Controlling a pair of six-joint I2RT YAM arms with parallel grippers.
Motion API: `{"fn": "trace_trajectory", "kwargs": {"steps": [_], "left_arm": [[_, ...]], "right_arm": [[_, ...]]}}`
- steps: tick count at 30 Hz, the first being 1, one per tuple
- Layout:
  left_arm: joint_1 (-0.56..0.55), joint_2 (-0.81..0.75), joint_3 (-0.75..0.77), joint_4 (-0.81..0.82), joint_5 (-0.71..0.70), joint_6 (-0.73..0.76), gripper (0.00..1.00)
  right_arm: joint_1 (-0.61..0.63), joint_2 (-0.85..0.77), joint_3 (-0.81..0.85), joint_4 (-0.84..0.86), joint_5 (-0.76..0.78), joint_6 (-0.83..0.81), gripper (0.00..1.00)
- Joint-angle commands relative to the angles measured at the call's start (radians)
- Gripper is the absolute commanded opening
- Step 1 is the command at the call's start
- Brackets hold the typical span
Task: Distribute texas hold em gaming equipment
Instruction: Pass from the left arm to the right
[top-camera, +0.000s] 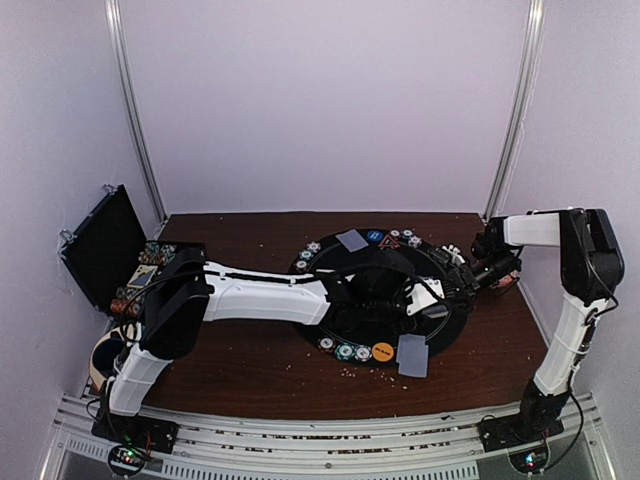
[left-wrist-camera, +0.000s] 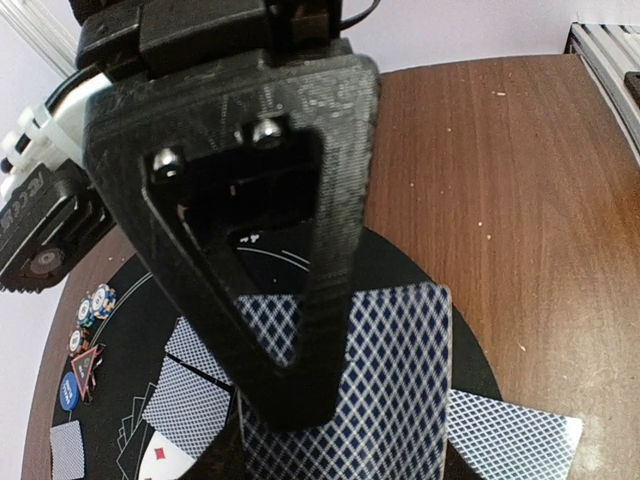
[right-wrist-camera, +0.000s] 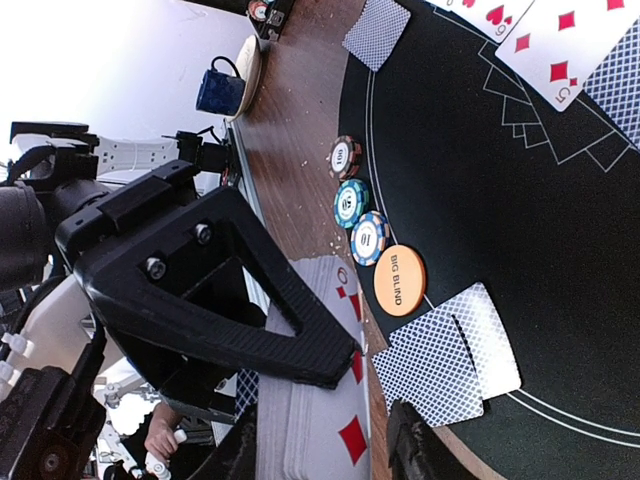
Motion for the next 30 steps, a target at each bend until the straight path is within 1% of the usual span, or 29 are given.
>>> {"fn": "trace_trajectory", "kwargs": {"steps": [1,5,10,12,14,19,20,21,24,25,27,30], "left_arm": [[-0.005,-0.05,0.002,0.073,-0.013,0.014,0.23],[-0.005,-0.05,-0.003,0.079,-0.03,0.018,0.23],[-0.005,-0.05,-0.006,0.085,-0.037,0.021,0.23],[-0.005,-0.052,-0.008,0.088,-0.044,0.021,0.23],[-0.005,-0.051,-0.01,0.092,-0.047,0.023,0.23],[-0.005,-0.052,-0.019,0.103,-0.059,0.026,0.23],[-0.005,-0.052,-0.019,0.103,-0.06,0.026,0.23],[-0.005,-0.052,-0.019,0.104,-0.061,0.026,0.23],[-0.005,-0.053,-0.022,0.104,-0.069,0.026,0.24],[-0.005,-0.053,-0.023,0.104,-0.07,0.026,0.27],[-0.005,-0.057,-0.028,0.103,-0.071,0.023,0.45],[-0.005,-0.071,-0.048,0.1,-0.071,0.017,0.86]], "right_arm": [[0.021,0.015,0.0,-0.024,0.004,-0.028,0.36],[0.028,0.028,0.002,-0.059,0.006,-0.074,0.35],[0.031,0.031,-0.002,-0.042,0.012,-0.062,0.35],[0.034,0.023,-0.007,-0.026,0.017,-0.027,0.33],[0.036,0.023,-0.011,-0.023,0.018,-0.02,0.28],[0.04,0.036,-0.007,-0.064,0.01,-0.048,0.07],[0.041,0.042,-0.002,-0.086,0.004,-0.092,0.01],[0.041,0.044,0.001,-0.099,-0.001,-0.103,0.0],[0.041,0.038,0.001,-0.101,-0.004,-0.103,0.0],[0.04,0.034,0.001,-0.1,-0.004,-0.103,0.0],[0.039,0.023,0.002,-0.1,-0.005,-0.104,0.0],[0.022,0.009,0.006,-0.1,-0.006,-0.106,0.0]]}}
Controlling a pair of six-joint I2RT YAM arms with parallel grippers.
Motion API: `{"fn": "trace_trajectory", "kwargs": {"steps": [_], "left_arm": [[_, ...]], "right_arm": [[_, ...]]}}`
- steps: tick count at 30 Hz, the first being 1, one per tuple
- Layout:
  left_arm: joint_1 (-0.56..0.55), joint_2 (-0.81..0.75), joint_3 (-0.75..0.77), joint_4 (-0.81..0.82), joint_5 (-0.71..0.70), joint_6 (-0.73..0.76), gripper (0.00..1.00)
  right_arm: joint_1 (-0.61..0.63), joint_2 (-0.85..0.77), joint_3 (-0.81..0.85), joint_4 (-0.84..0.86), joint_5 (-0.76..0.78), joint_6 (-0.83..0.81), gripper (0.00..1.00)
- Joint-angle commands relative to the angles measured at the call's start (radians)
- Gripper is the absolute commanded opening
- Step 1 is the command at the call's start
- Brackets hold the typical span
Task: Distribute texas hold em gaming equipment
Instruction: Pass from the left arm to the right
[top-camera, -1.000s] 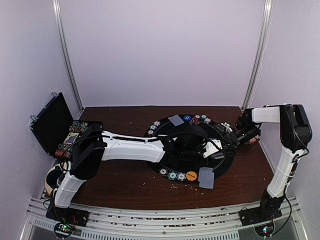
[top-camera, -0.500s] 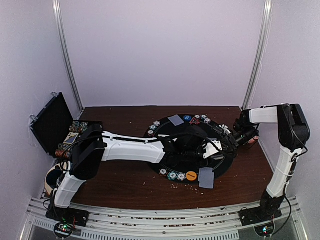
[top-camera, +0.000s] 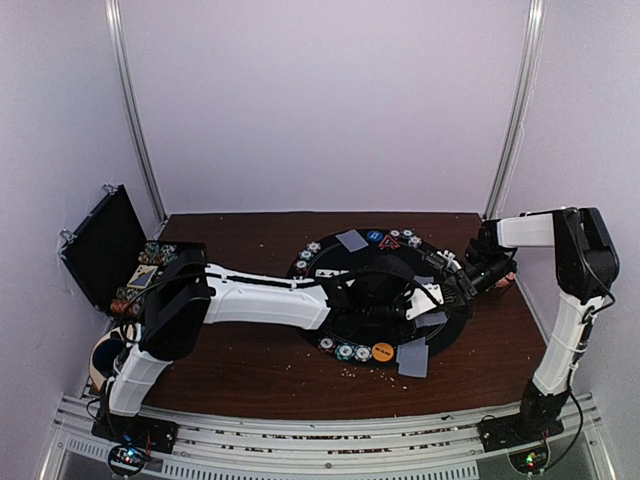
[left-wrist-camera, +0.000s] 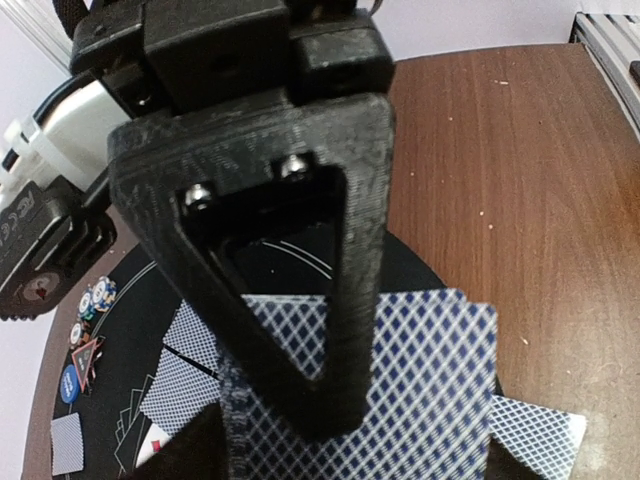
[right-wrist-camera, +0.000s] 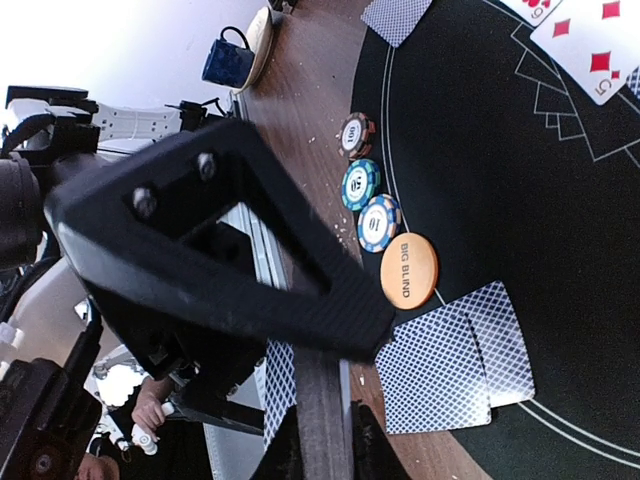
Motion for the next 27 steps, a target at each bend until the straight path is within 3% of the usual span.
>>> {"fn": "trace_trajectory", "kwargs": {"steps": [1,10,20,27], "left_arm": [[0.002,-0.077,-0.035,0.087,-0.028,0.017,0.96],[0.003,-0.188,-0.191,0.077,-0.044,-0.032,0.98],[0.044,-0.379,-0.407,0.022,-0.234,-0.184,0.98],[0.096,-0.513,-0.55,0.003,-0.376,-0.296,0.98]], "right_arm": [[-0.019,-0.025,0.009,-0.074,-0.015,0.002,0.0],[-0.138,-0.058,0.031,-0.053,0.002,0.033,0.0],[-0.304,-0.155,-0.063,0.448,0.206,0.479,0.0],[-0.328,-0.134,-0.115,0.547,0.284,0.553,0.0]]}}
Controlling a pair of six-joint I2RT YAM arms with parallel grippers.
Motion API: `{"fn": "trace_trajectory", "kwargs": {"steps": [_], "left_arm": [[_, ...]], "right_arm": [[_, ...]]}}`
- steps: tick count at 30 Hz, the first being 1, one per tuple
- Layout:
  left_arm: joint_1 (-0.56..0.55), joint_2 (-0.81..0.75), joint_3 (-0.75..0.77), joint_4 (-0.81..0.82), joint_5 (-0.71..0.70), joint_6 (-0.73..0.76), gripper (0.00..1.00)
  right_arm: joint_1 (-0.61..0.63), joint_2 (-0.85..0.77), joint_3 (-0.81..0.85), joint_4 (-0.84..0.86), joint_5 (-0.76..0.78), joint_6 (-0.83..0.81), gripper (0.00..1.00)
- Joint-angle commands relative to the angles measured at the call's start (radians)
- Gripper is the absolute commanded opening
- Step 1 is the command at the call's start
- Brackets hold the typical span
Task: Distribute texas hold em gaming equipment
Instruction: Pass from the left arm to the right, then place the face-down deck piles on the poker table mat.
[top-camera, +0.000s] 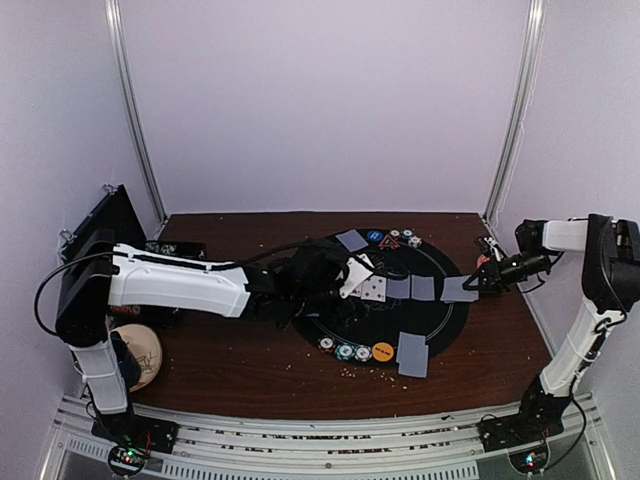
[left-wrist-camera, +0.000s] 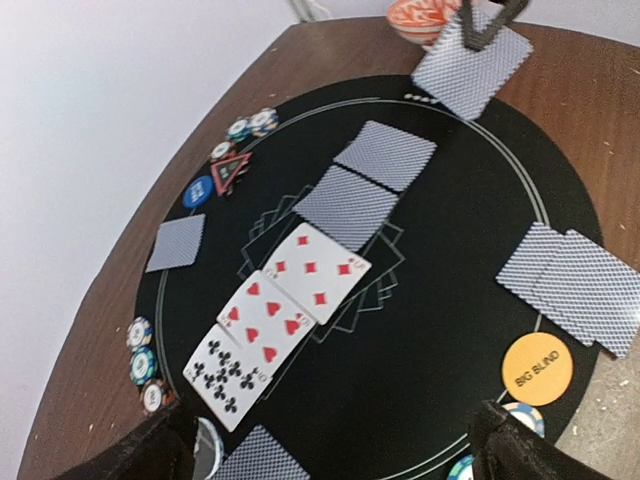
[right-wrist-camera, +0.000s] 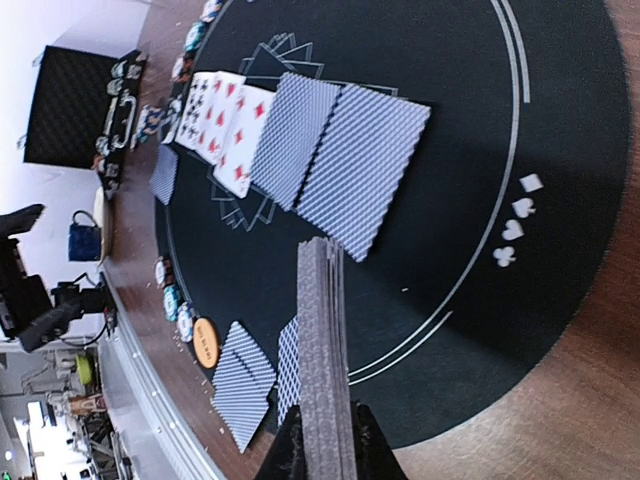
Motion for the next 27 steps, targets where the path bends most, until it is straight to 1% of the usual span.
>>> {"fn": "trace_trajectory", "kwargs": {"steps": [1,4,9,13,19,27], "left_arm": [[0.04,-0.097,-0.097,0.017,-0.132,-0.116,0.98],[0.055,-0.14,-0.158,0.03,-0.188,-0.157,0.98],[0.061,-0.214,-0.276,0.1,-0.19,-0.197,0.98],[0.061,-0.246,-0.303,0.108,-0.195,-0.203,0.98],[0.061,-0.249,-0.324,0.135,-0.19,-0.206,0.98],[0.061,-0.252,-0.341,0.149,-0.222,-0.218,0.98]], "right_arm": [[-0.012,0.018,-0.023,0.131,0.067,0.097,0.0],[-0.012,0.041,-0.031,0.171,0.097,0.131,0.0],[-0.012,0.104,-0.026,0.139,0.112,0.122,0.0],[-0.013,0.133,-0.019,0.087,0.114,0.094,0.0],[-0.024,0.127,-0.041,0.128,0.197,0.127,0.01],[-0.027,0.119,-0.058,0.16,0.238,0.146,0.02]]}}
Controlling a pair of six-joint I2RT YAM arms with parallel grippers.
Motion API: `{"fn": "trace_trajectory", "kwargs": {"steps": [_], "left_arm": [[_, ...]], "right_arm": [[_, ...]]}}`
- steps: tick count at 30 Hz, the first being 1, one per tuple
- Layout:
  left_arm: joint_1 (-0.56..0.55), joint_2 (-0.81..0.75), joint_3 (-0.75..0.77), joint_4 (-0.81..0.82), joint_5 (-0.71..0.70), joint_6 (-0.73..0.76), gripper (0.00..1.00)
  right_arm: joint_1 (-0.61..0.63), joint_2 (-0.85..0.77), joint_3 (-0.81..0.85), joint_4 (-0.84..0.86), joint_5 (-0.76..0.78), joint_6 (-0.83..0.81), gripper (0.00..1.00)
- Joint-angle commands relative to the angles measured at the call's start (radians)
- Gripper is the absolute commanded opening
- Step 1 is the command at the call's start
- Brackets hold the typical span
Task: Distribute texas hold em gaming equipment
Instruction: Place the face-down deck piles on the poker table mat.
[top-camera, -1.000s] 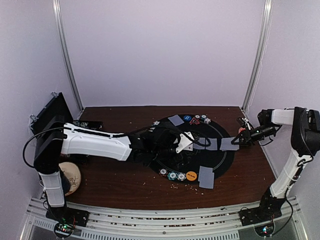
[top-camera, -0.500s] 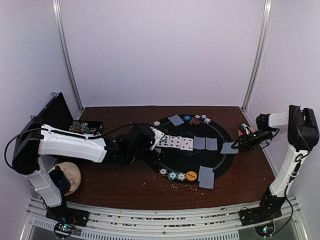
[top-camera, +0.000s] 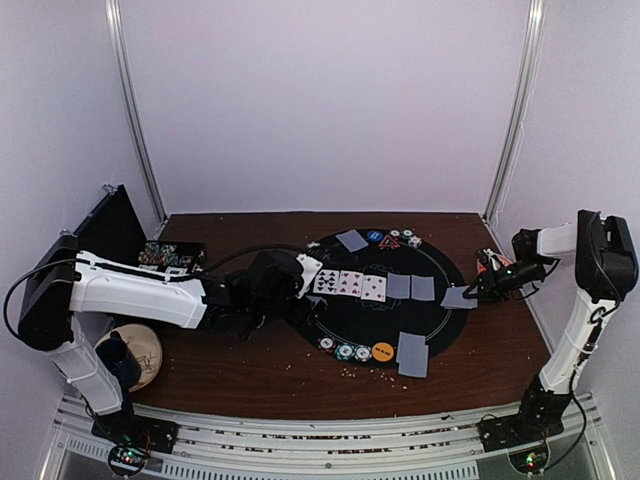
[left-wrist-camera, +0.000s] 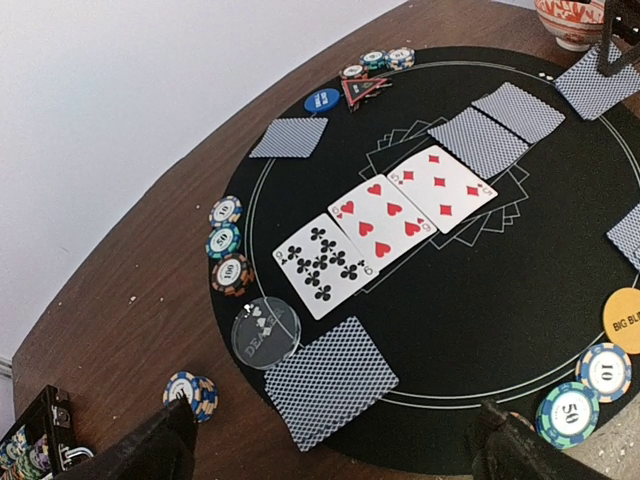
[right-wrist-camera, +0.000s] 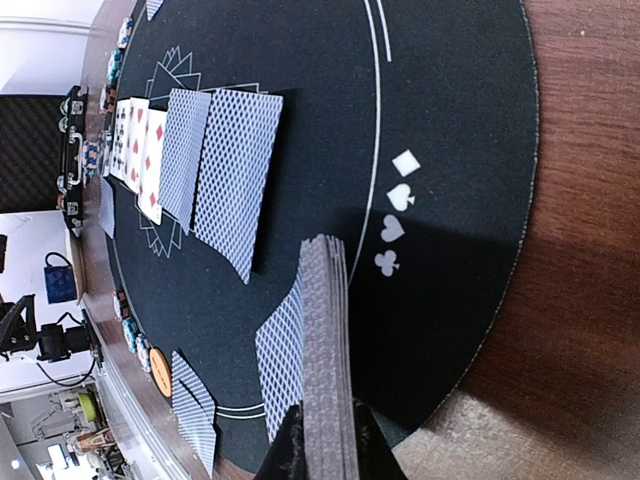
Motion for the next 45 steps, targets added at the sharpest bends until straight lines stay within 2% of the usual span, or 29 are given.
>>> {"fn": "trace_trajectory", "kwargs": {"steps": [1,6,18,33,42,45], "left_arm": [[-0.001,-0.026,-0.018,0.061,-0.03,-0.021,0.98],[-0.001,-0.023,-0.02,0.065,-0.032,-0.02,0.98],[-0.001,-0.032,-0.023,0.067,-0.035,-0.017,0.98],[-0.001,-0.028,-0.022,0.065,-0.038,-0.015,0.98],[-0.001,-0.021,-0.02,0.063,-0.036,-0.019,0.98],[-0.001,-0.02,-0.019,0.062,-0.038,-0.022,0.98]], "right_arm": [[-0.007,0.01,-0.033,0.022,0.138,0.018,0.04],[-0.011,0.014,-0.037,0.02,0.165,0.021,0.19],[-0.011,-0.048,-0.047,0.003,0.237,-0.002,0.37],[0.01,-0.048,-0.05,-0.093,0.17,-0.084,0.34],[0.027,-0.078,-0.054,-0.105,0.178,-0.091,0.4],[0.027,-0.109,-0.054,-0.066,0.221,-0.058,0.45]]}}
